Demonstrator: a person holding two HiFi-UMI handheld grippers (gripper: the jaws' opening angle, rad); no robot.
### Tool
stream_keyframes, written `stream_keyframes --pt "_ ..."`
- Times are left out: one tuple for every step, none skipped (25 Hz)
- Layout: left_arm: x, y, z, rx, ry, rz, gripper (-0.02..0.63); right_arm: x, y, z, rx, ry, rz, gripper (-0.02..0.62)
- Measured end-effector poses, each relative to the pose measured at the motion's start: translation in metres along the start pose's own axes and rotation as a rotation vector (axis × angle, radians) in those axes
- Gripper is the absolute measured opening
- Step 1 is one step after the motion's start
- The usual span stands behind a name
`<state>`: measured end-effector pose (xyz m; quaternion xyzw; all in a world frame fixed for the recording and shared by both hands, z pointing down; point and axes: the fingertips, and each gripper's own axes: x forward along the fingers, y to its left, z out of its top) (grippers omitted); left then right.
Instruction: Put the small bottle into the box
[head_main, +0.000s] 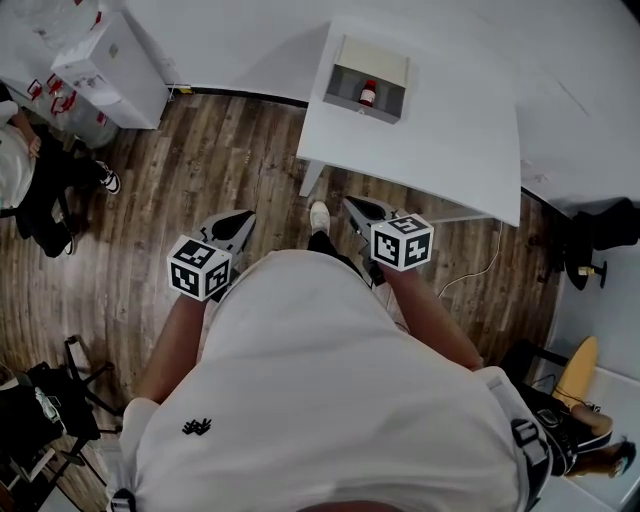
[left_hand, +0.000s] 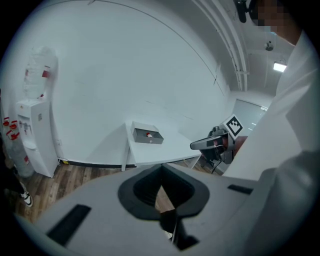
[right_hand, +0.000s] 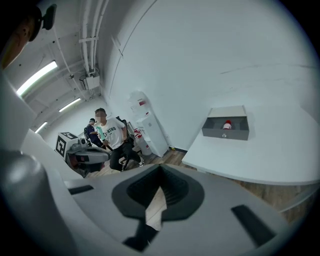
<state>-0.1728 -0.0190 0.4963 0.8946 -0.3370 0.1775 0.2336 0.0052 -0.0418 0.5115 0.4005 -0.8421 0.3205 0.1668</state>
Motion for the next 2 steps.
stream_keyframes --pt "0.0003 0.0002 0.0009 0.000 -0.002 0.000 0.006 0.0000 0.0003 0.0025 -0.005 -0.001 0.001 0.005" --pt "0.0006 0.0004 0.0017 0.000 -0.004 0.000 0.006 0.0001 0.0007 0.0050 -0.010 -0.002 0.002 0.005"
